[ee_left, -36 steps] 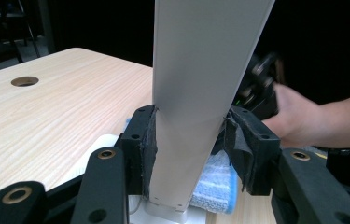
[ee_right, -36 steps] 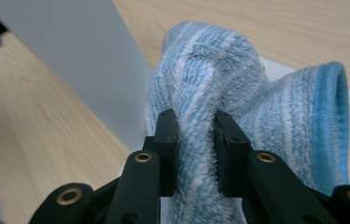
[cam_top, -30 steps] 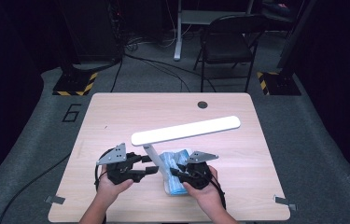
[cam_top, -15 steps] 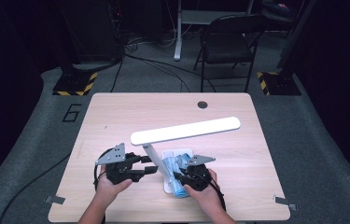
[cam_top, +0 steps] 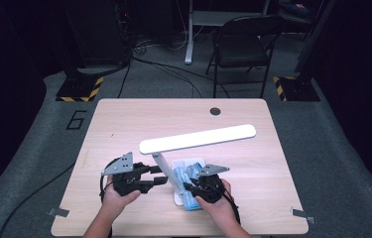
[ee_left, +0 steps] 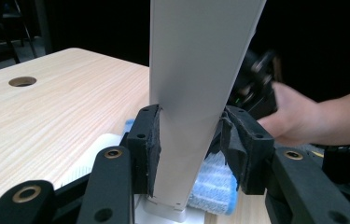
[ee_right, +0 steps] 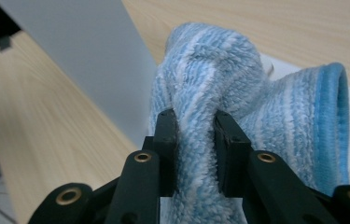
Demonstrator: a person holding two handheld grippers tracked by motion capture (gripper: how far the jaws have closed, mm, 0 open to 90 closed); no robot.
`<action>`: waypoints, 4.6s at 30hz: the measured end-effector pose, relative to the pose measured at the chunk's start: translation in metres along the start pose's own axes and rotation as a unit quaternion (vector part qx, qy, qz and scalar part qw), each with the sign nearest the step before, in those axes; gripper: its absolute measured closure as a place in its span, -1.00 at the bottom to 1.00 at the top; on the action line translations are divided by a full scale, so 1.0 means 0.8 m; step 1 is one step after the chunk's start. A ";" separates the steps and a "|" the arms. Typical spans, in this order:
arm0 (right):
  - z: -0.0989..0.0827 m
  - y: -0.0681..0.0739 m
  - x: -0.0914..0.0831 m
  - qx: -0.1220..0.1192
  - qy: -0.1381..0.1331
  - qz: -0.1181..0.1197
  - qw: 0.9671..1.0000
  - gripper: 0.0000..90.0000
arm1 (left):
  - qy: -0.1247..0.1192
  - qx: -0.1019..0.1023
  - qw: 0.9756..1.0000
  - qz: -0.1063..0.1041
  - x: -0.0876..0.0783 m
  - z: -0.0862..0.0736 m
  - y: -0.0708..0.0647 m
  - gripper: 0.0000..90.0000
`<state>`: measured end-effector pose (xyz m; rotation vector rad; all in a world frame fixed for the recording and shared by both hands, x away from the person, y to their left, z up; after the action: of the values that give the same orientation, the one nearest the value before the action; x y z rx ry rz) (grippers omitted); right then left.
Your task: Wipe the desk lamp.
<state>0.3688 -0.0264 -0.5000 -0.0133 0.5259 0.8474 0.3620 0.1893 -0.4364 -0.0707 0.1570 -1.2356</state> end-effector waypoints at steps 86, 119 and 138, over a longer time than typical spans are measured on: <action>0.136 0.077 -0.074 -0.065 -0.238 0.080 0.966 0.62 | 0.017 0.010 0.999 0.026 -0.004 -0.001 0.009 0.29; 0.077 0.044 -0.043 -0.044 -0.140 0.060 0.987 0.64 | 0.008 -0.002 1.000 0.025 -0.004 -0.001 0.008 0.29; 0.151 0.079 -0.077 -0.069 -0.204 0.092 0.972 0.63 | 0.011 0.003 1.000 0.024 -0.004 -0.001 0.007 0.28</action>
<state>0.3429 -0.0021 -0.3546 0.0815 0.0796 1.0349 0.3660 0.1940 -0.4376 -0.0480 0.1733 -1.1900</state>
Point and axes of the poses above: each handheld gripper's, and its own axes: x roughly forward along the jaws, z roughly out of its top, y roughly to its left, the point moved 4 cm from there along x, roughly forward along the jaws, and after that the axes turned 10 degrees about -y, right-handed, at the moved point
